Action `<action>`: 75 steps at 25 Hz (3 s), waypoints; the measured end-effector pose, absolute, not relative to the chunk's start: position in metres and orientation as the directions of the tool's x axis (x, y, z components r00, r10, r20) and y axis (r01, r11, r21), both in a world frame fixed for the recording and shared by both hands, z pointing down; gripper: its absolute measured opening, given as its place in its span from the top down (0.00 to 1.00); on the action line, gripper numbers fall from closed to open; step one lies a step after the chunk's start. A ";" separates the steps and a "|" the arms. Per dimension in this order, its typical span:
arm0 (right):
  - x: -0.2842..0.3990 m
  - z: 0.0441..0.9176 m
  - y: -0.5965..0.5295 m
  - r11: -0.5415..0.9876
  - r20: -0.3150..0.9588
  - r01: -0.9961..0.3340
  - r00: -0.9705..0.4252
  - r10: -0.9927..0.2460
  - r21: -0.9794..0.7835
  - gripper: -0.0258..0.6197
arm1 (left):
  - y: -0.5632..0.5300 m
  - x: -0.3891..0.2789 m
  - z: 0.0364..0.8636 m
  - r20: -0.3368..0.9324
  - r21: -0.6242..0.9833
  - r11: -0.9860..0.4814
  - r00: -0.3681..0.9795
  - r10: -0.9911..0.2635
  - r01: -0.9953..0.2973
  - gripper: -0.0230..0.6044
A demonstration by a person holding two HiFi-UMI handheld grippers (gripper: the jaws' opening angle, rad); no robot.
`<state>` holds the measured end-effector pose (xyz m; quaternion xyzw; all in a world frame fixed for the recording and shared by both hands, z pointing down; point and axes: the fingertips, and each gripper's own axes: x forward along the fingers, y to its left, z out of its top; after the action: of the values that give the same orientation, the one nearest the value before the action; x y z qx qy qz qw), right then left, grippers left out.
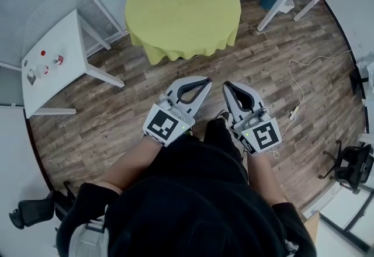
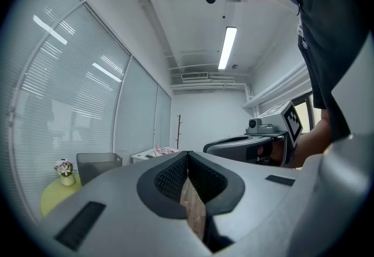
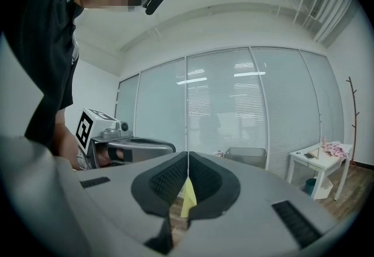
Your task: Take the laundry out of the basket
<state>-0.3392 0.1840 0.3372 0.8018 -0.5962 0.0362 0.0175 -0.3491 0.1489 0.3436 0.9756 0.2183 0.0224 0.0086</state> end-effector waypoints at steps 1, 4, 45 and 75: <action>-0.334 0.338 0.185 -0.290 0.079 -0.957 0.288 -0.954 -0.013 0.92 | 0.149 -0.344 0.345 0.039 0.030 -0.904 0.904 0.427 0.426 0.95; -0.314 0.341 0.187 -0.291 0.077 -0.957 0.289 -0.954 -0.014 0.92 | 0.150 -0.324 0.347 0.031 0.033 -0.905 0.905 0.425 0.424 0.95; -0.033 0.355 0.261 -0.109 0.056 -0.990 0.105 -0.993 -0.091 0.92 | 0.233 -0.043 0.355 0.134 -0.010 -0.954 0.945 0.297 0.301 0.95; 0.138 0.371 0.080 0.000 0.142 -0.998 -0.010 -0.990 -0.065 0.92 | 0.048 0.124 0.375 0.118 0.041 -0.981 0.974 0.195 0.191 0.95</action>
<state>0.1377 0.0798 0.3707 0.7032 -0.7067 0.0735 0.0275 0.1243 0.0477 0.3752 0.9933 0.0972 0.0609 0.0146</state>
